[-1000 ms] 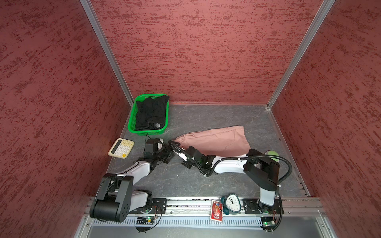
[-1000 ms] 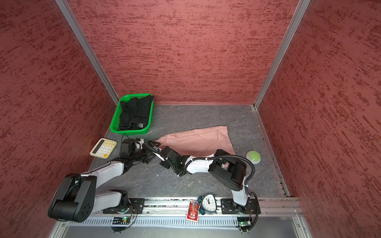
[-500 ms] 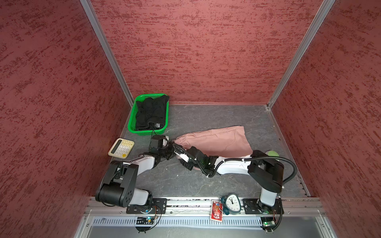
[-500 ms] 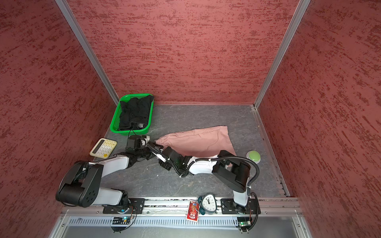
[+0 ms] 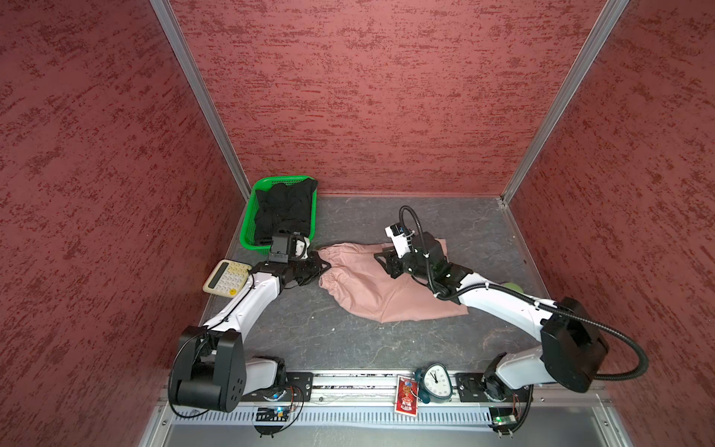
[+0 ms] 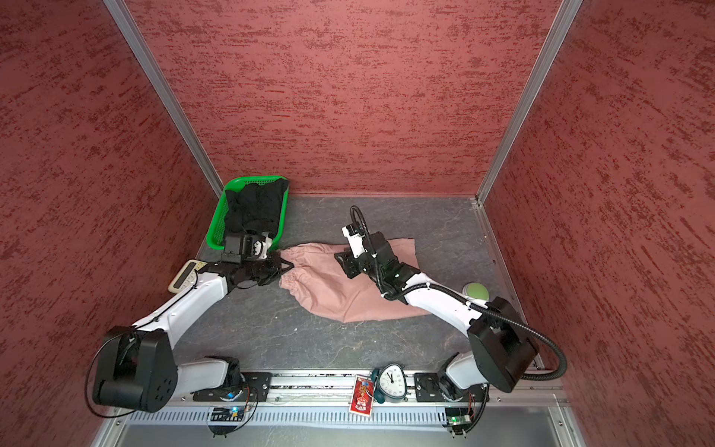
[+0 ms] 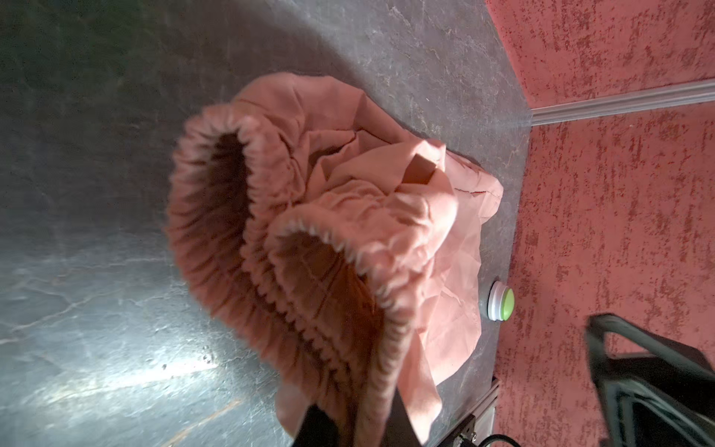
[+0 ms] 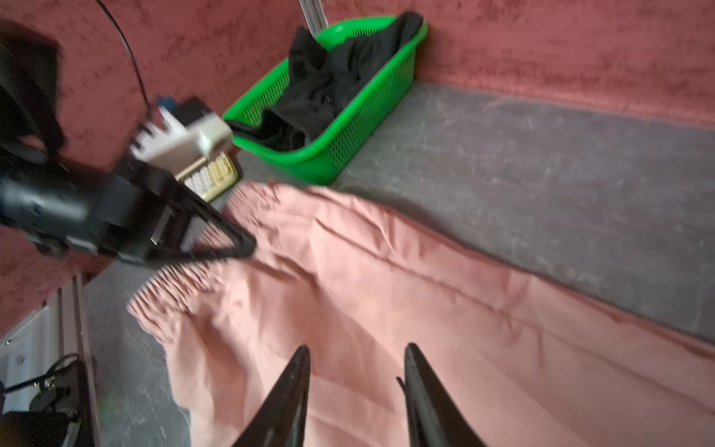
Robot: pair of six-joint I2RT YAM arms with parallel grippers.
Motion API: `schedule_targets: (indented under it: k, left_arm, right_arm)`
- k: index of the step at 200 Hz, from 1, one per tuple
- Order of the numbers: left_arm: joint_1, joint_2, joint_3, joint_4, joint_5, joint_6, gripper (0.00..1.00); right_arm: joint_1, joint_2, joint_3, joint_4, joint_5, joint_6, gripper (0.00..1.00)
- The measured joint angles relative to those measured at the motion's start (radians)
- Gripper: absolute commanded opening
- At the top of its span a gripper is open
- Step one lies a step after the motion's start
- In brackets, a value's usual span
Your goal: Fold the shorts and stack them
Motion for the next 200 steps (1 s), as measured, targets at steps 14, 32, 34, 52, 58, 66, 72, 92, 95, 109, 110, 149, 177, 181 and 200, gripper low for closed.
schedule_targets:
  k: [14, 32, 34, 52, 58, 66, 72, 92, 95, 109, 110, 149, 177, 181, 200]
  left_arm:
    - [0.005, 0.005, 0.06, -0.063, -0.015, 0.042, 0.01]
    - [0.006, 0.023, 0.124, -0.122, -0.027, 0.084, 0.01]
    - [0.006, 0.026, 0.13, -0.128, -0.028, 0.088, 0.01]
    - [0.006, 0.053, 0.179, -0.177, -0.038, 0.119, 0.01]
    - [0.006, 0.062, 0.195, -0.193, -0.04, 0.129, 0.01]
    - [0.006, 0.073, 0.213, -0.211, -0.042, 0.137, 0.01]
    - [0.006, 0.082, 0.228, -0.227, -0.043, 0.145, 0.01]
    - [0.005, 0.097, 0.269, -0.264, -0.054, 0.165, 0.01]
    - [0.005, 0.098, 0.274, -0.27, -0.056, 0.169, 0.01]
    - [0.005, 0.099, 0.298, -0.298, -0.064, 0.181, 0.01]
    - [0.005, 0.099, 0.3, -0.301, -0.066, 0.183, 0.01]
    - [0.012, 0.13, 0.4, -0.392, -0.107, 0.246, 0.01]
    - [0.021, 0.155, 0.442, -0.421, -0.119, 0.278, 0.01]
    - [0.022, 0.159, 0.445, -0.423, -0.12, 0.282, 0.01]
    - [0.022, 0.174, 0.456, -0.429, -0.12, 0.293, 0.01]
  right_arm:
    - [0.003, 0.061, -0.008, -0.024, -0.071, 0.019, 0.18]
    - [0.017, 0.156, -0.006, -0.035, -0.163, 0.039, 0.14]
    - [0.019, 0.164, -0.005, -0.037, -0.169, 0.041, 0.13]
    - [0.042, 0.262, 0.021, -0.066, -0.239, 0.048, 0.12]
    - [0.051, 0.295, 0.036, -0.073, -0.255, 0.055, 0.11]
    - [0.061, 0.335, 0.055, -0.074, -0.274, 0.063, 0.11]
    - [0.068, 0.361, 0.068, -0.072, -0.286, 0.071, 0.11]
    - [0.094, 0.441, 0.108, -0.054, -0.317, 0.103, 0.13]
    - [0.098, 0.451, 0.114, -0.053, -0.318, 0.108, 0.14]
    - [0.115, 0.478, 0.14, -0.047, -0.325, 0.122, 0.17]
    - [0.117, 0.479, 0.143, -0.047, -0.323, 0.124, 0.18]
    - [0.114, 0.398, 0.137, -0.049, -0.245, 0.127, 0.23]
    - [0.018, 0.311, 0.161, -0.051, -0.187, 0.101, 0.17]
    - [0.006, 0.309, 0.169, -0.05, -0.182, 0.099, 0.16]
    - [-0.047, 0.32, 0.206, -0.038, -0.154, 0.086, 0.11]
